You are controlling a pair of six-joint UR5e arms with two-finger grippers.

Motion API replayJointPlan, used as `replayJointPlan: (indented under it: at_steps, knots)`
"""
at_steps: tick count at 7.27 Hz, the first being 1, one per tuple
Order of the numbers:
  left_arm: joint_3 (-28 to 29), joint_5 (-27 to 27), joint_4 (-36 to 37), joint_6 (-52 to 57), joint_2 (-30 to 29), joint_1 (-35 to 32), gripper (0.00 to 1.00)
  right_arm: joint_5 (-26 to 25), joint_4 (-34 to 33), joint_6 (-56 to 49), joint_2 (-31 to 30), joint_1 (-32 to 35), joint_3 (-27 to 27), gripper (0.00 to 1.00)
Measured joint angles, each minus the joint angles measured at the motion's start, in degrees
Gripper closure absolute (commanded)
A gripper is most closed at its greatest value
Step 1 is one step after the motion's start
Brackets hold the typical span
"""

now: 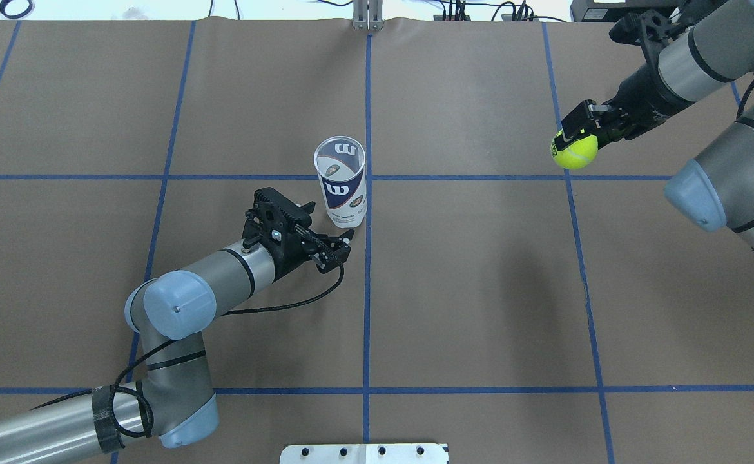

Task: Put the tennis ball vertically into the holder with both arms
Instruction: 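Grip the can's side with the left gripper while the right carries the ball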

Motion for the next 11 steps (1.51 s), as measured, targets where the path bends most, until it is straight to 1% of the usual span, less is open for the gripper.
replayJointPlan:
  at_steps: [2, 5, 11]
  knots:
    - [0.2, 1.2, 0.0, 0.3, -0.1, -0.4, 0.07, 0.0, 0.0, 0.5, 0.7, -0.4, 0.1, 1.00]
    - [0.8, 1.7, -0.1, 0.4, -0.6, -0.5, 0.07, -0.1, 0.0, 5.0, 2.9, -1.4, -0.1, 1.00]
    - [2.3, 2.7, 0.1, 0.4, -2.7, -0.8, 0.07, -0.5, 0.1, 6.5, 3.9, -2.2, -0.2, 1.00]
